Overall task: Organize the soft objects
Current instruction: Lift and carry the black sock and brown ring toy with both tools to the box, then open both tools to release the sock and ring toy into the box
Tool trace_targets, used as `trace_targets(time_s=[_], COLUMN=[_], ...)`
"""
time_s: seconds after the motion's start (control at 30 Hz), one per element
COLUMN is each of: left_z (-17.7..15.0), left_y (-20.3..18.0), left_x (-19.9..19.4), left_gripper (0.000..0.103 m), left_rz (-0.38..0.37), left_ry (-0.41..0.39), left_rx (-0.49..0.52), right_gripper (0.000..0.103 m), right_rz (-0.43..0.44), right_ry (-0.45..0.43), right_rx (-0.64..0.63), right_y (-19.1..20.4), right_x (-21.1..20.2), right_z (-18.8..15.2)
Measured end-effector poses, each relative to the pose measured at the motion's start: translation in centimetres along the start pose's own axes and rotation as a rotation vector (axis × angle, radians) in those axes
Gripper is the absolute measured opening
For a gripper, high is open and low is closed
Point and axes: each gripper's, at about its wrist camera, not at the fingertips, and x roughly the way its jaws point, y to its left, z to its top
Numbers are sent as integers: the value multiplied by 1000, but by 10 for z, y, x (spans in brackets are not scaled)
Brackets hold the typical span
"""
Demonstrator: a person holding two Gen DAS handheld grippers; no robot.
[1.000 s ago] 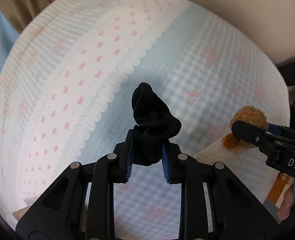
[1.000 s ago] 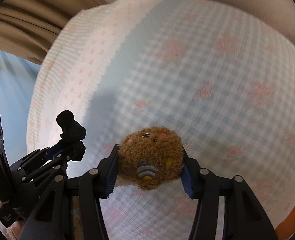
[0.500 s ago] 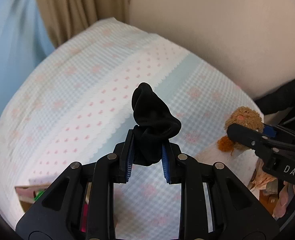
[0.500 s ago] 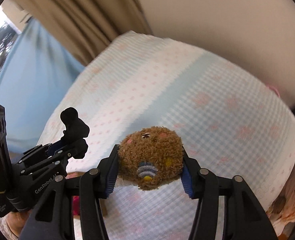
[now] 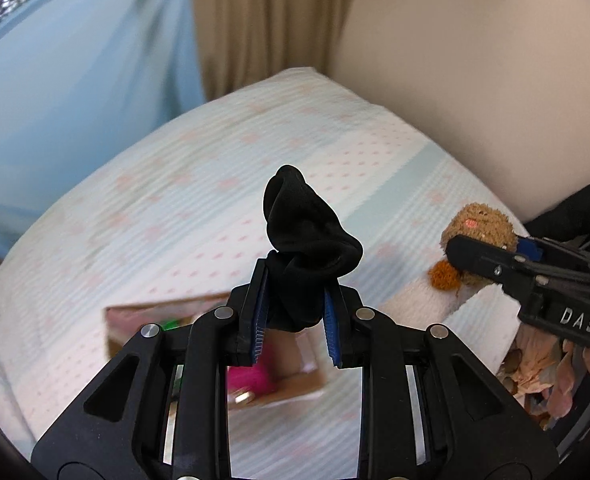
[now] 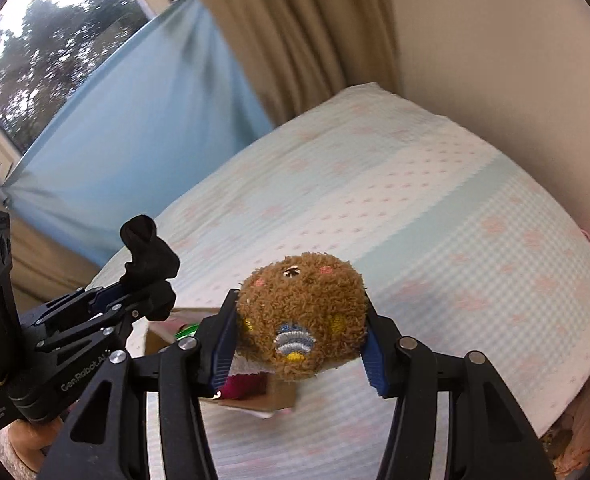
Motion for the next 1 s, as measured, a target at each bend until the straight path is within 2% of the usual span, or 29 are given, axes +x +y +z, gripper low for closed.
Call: trace_targets(time_s=[0.2, 0.4, 0.5, 0.7, 1.0], left_z=[-42, -72, -86, -111, -142], left_y=[78, 130, 142, 160, 161], left_x=[-17, -9, 2, 45, 108], left_gripper=[21, 21, 21, 21, 21], left_rz=[62, 73, 65, 45, 45], left_ry=[31, 79, 108, 193, 332], left_rx=[-63, -125, -157, -211, -252], right_gripper=[50, 50, 50, 50, 50], right_rz=[36, 36, 26, 3, -28], right_ry=[48, 132, 176, 284, 430], right_rx=[-60, -130, -160, -188, -63], right_y=[65, 106, 117, 120, 95], right_x=[29, 71, 92, 137, 207], right_z=[-21, -34, -39, -44, -49])
